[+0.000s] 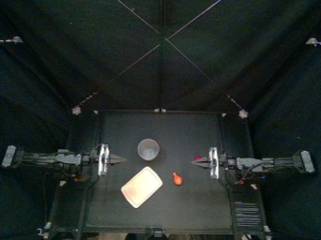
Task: Pick the drumstick then place it on the pink plate
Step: Pick the drumstick
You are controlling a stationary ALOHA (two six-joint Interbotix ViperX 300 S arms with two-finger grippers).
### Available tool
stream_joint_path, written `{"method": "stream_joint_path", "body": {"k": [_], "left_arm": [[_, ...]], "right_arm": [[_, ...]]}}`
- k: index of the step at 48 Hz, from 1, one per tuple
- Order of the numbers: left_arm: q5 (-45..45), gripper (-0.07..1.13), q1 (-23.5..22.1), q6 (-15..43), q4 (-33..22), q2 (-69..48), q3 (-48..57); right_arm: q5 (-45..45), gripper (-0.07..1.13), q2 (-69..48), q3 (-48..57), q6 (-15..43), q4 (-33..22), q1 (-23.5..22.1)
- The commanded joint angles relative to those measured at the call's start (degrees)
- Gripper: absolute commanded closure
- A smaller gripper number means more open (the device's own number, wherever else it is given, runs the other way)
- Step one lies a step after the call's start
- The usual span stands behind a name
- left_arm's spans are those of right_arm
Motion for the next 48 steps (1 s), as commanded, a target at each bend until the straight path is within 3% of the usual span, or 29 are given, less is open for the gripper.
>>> {"method": "stream_joint_path", "body": {"k": [1, 10, 25, 37, 48], "left_arm": [[0.6, 1.04, -0.3, -0.1, -0.4, 1.1, -1.1], [0.7, 1.03, -0.1, -0.2, -0.4, 1.1, -1.1], [1.8, 1.03, 0.4, -0.1, -0.4, 1.1, -1.1], [2.2, 1.03, 1.4, -0.1, -0.4, 1.1, -0.7], [2.2, 1.03, 2.3, -0.2, -0.4, 1.1, -0.2]], "right_arm": [[0.3, 0.99, 2.5, -0.6, 1.0, 0.8, 0.0], [8.2, 0.99, 9.8, -4.4, 4.9, 6.3, 0.1], [38.6, 0.99, 15.4, -13.4, 12.5, 14.5, -0.2], [42.7, 0.99, 16.2, -14.1, 20.9, 11.4, -0.3], [49.0, 0.99, 21.7, -16.4, 28.1, 2.5, 1.1]]}}
